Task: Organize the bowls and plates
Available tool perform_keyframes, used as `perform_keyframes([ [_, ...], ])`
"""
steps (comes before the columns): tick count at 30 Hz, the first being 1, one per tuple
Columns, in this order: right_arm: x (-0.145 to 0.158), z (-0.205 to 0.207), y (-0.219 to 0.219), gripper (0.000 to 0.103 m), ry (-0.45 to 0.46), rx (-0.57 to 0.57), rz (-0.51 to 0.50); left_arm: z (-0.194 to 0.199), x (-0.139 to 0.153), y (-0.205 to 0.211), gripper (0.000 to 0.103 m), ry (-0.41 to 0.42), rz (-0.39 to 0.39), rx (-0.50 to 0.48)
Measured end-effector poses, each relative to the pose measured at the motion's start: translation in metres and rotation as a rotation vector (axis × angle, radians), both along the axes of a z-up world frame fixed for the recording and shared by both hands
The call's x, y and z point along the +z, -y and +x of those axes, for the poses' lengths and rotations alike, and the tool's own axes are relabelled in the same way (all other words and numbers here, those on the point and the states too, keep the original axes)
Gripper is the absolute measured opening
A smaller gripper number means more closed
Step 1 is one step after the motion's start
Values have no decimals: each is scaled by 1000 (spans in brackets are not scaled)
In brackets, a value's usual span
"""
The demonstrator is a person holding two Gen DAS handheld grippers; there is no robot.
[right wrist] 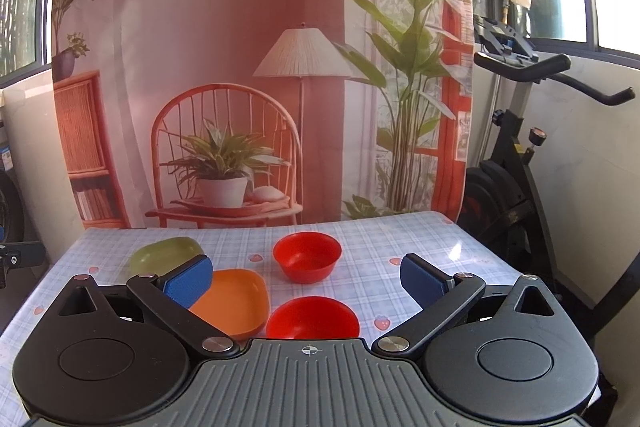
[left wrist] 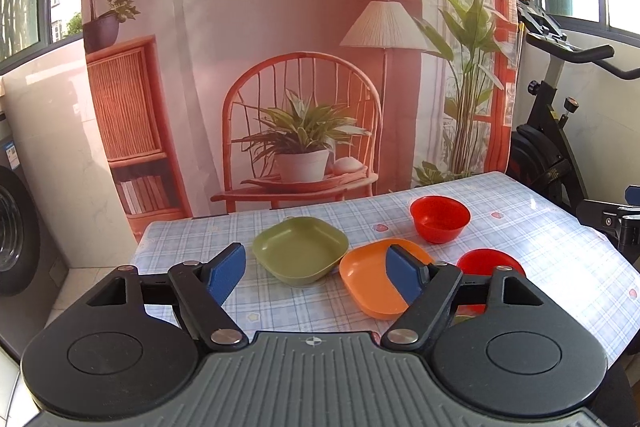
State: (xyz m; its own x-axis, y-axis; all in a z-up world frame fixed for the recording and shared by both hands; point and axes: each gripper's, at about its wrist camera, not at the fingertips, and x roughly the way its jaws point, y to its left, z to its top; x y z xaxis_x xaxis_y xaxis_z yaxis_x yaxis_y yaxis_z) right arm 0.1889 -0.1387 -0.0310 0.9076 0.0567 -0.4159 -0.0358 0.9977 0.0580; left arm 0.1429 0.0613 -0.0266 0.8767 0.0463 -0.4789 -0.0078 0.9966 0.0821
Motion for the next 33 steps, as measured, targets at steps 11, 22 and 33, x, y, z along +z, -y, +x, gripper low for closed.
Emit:
perform_keyframes([
  [11, -54, 34, -7, 85, -135, 24, 7, 16, -65, 11, 67, -174, -106, -51],
  [22, -120, 39, -8, 66, -283, 81, 4, 34, -139, 46, 45, -359, -130, -112],
  [33, -166, 46, -17, 41, -392, 141, -1, 39, -168, 50, 25, -423, -204, -117],
])
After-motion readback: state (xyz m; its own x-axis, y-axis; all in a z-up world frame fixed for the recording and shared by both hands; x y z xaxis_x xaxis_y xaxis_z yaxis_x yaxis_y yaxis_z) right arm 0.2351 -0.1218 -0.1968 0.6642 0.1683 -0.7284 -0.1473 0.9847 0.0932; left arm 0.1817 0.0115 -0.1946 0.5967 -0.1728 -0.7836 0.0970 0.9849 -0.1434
